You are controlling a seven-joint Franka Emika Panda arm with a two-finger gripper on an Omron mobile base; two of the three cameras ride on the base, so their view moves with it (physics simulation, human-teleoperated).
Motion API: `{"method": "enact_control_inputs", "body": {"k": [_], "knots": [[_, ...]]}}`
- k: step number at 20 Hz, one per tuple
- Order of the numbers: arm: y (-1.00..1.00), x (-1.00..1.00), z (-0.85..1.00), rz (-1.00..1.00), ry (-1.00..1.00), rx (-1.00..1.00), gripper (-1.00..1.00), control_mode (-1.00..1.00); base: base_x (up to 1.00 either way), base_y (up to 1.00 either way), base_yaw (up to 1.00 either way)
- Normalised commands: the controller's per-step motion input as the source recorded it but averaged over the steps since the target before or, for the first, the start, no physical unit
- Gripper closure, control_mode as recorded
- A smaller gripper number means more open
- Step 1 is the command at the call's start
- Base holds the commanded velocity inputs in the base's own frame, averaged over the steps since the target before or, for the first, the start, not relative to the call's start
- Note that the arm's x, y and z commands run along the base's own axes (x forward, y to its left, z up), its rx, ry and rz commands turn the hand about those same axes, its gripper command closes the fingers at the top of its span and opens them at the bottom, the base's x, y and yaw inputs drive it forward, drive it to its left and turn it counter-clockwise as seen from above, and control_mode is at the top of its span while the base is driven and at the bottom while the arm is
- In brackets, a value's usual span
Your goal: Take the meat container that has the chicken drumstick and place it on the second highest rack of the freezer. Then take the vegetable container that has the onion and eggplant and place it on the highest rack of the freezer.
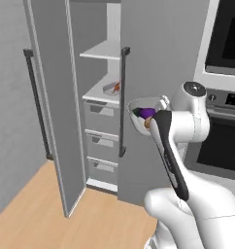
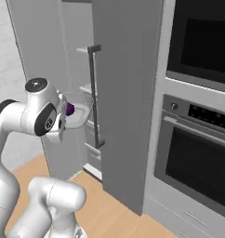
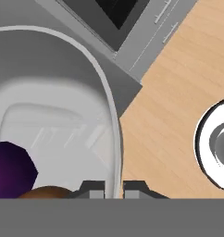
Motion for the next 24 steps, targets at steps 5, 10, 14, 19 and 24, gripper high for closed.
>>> {"method": "enact_control_inputs", "body": {"k": [5, 10, 14, 19, 24], "knots": [[0.00, 0.00, 0.00, 0.00, 0.00, 0.00, 1.00, 1.00, 0.06, 0.91, -0.20], [0.00, 0.00, 0.00, 0.00, 0.00, 0.00, 1.00, 1.00, 0.10, 0.98, 0.00], [0.00, 0.00, 0.00, 0.00, 0.00, 0.00, 1.00, 1.00, 0.34, 1.00, 0.00], [0.00, 0.00, 0.00, 0.00, 0.00, 0.00, 1.00, 1.00, 0.45, 0.67, 0.00], [0.00, 0.00, 0.00, 0.00, 0.00, 0.00, 1.00, 1.00, 0.25, 0.32, -0.02]]}}
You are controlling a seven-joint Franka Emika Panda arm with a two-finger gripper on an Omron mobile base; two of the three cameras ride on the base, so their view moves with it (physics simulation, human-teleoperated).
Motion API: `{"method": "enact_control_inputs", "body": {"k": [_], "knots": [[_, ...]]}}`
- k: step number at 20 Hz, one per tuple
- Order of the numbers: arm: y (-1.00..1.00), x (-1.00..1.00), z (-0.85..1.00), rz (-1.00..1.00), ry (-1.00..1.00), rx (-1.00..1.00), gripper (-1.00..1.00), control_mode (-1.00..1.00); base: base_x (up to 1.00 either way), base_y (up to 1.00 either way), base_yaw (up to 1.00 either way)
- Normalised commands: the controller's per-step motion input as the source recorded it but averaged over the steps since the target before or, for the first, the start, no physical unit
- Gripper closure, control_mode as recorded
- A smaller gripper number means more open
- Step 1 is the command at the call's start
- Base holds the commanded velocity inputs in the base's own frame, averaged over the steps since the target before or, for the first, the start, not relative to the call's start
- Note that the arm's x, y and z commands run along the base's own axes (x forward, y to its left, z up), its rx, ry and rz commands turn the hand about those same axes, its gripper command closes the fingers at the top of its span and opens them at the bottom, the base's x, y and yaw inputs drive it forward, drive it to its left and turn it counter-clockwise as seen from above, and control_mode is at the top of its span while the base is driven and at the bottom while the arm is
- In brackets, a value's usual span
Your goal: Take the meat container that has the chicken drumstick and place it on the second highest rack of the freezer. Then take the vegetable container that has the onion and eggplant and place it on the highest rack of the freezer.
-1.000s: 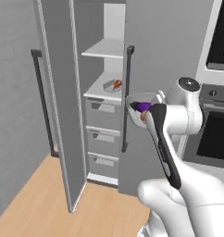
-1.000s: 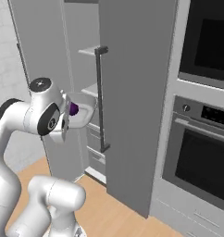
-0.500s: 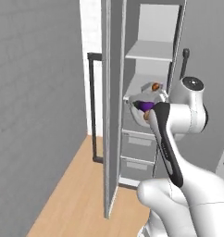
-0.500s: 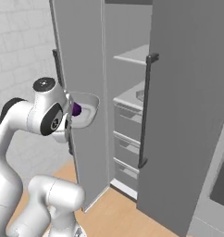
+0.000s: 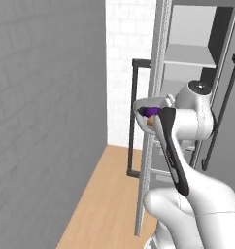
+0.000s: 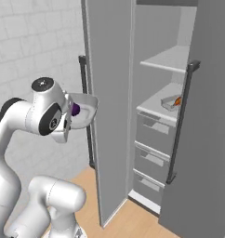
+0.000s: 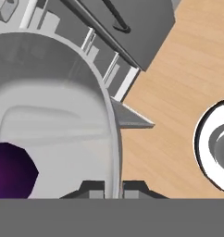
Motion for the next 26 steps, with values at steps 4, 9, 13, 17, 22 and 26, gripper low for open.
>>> {"method": "enact_control_inputs", "body": {"k": [4, 9, 13, 17, 22, 26], "knots": [[0.00, 0.00, 0.00, 0.00, 0.00, 0.00, 1.00, 1.00, -0.16, -0.47, -0.18], [0.00, 0.00, 0.00, 0.00, 0.00, 0.00, 1.00, 1.00, -0.53, -0.63, -0.37], [0.00, 0.00, 0.00, 0.00, 0.00, 0.00, 1.00, 1.00, -0.11, -0.19, -0.32], [0.00, 0.00, 0.00, 0.00, 0.00, 0.00, 1.00, 1.00, 0.26, 0.20, -0.22], [0.00, 0.00, 0.00, 0.00, 0.00, 0.00, 1.00, 1.00, 0.48, 0.37, -0.11], [0.00, 0.00, 0.00, 0.00, 0.00, 0.00, 1.00, 1.00, 0.64, 0.20, -0.06]]}}
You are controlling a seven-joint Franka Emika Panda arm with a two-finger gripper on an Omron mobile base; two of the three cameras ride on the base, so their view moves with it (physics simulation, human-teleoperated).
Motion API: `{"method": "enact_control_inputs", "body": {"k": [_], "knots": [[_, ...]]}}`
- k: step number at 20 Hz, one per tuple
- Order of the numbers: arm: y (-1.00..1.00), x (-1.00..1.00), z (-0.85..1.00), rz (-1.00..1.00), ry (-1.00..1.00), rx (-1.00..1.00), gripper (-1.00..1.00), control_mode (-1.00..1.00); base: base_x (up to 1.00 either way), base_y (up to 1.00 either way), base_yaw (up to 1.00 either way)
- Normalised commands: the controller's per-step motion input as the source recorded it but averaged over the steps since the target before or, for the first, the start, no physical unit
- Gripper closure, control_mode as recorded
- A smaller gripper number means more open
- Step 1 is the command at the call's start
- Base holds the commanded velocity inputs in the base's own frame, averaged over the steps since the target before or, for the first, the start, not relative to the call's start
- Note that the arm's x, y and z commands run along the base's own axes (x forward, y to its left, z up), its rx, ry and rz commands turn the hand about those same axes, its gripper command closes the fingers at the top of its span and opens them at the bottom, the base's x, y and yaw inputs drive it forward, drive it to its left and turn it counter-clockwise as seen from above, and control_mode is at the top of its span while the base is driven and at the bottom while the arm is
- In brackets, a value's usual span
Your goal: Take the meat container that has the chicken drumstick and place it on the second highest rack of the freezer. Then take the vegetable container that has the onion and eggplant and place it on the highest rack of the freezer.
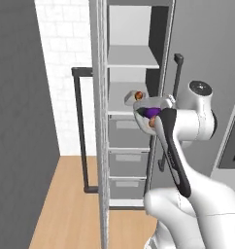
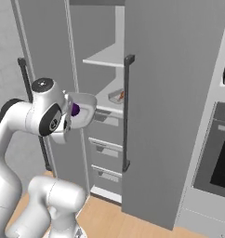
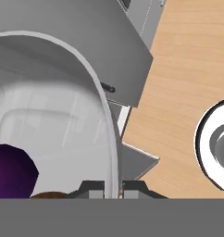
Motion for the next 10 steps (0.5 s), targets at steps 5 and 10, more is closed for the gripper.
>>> {"method": "enact_control_inputs", "body": {"k": [5, 10], "knots": [[0.00, 0.00, 0.00, 0.00, 0.00, 0.00, 1.00, 1.00, 0.65, 0.06, -0.01], [0.00, 0.00, 0.00, 0.00, 0.00, 0.00, 1.00, 1.00, 0.51, 0.30, -0.03]]}}
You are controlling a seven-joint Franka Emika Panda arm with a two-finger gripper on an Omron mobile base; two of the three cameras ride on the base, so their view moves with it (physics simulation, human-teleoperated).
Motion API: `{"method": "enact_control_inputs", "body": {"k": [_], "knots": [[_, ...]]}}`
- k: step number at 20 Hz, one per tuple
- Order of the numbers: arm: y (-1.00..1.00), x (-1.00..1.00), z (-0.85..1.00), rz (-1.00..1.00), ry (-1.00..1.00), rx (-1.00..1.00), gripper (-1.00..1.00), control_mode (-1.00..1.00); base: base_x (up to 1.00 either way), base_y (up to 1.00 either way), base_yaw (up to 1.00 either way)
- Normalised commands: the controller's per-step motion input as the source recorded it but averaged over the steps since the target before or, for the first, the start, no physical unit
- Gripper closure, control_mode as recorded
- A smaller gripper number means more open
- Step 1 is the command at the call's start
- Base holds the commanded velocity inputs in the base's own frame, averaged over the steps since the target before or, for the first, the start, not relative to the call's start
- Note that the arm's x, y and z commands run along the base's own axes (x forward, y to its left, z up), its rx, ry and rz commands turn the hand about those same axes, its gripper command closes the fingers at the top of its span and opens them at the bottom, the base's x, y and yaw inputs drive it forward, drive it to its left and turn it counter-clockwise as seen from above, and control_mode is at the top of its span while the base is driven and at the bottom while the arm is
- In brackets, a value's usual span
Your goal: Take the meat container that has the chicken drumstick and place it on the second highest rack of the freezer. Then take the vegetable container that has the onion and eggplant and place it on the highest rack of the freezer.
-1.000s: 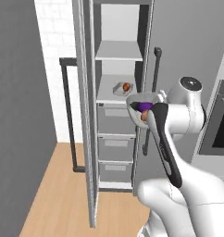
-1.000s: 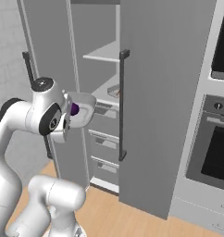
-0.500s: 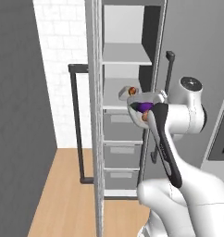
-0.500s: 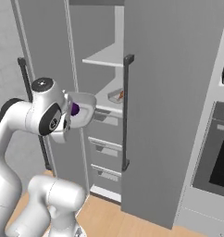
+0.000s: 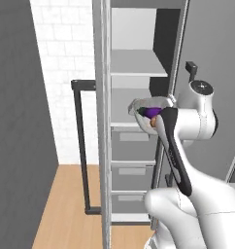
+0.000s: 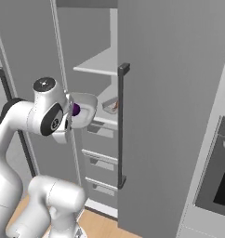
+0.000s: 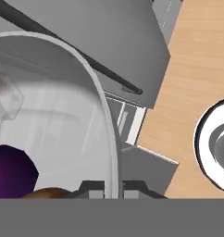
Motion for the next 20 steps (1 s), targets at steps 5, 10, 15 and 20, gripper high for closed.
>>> {"method": "enact_control_inputs", "body": {"k": [5, 10, 15, 20], "knots": [[0.00, 0.00, 0.00, 0.00, 0.00, 0.00, 1.00, 1.00, 0.59, 0.24, -0.06], [0.00, 0.00, 0.00, 0.00, 0.00, 0.00, 1.00, 1.00, 0.43, 0.16, -0.12], [0.00, 0.00, 0.00, 0.00, 0.00, 0.00, 1.00, 1.00, 0.32, 0.33, -0.18], [0.00, 0.00, 0.00, 0.00, 0.00, 0.00, 1.00, 1.00, 0.31, 0.54, -0.21]]}}
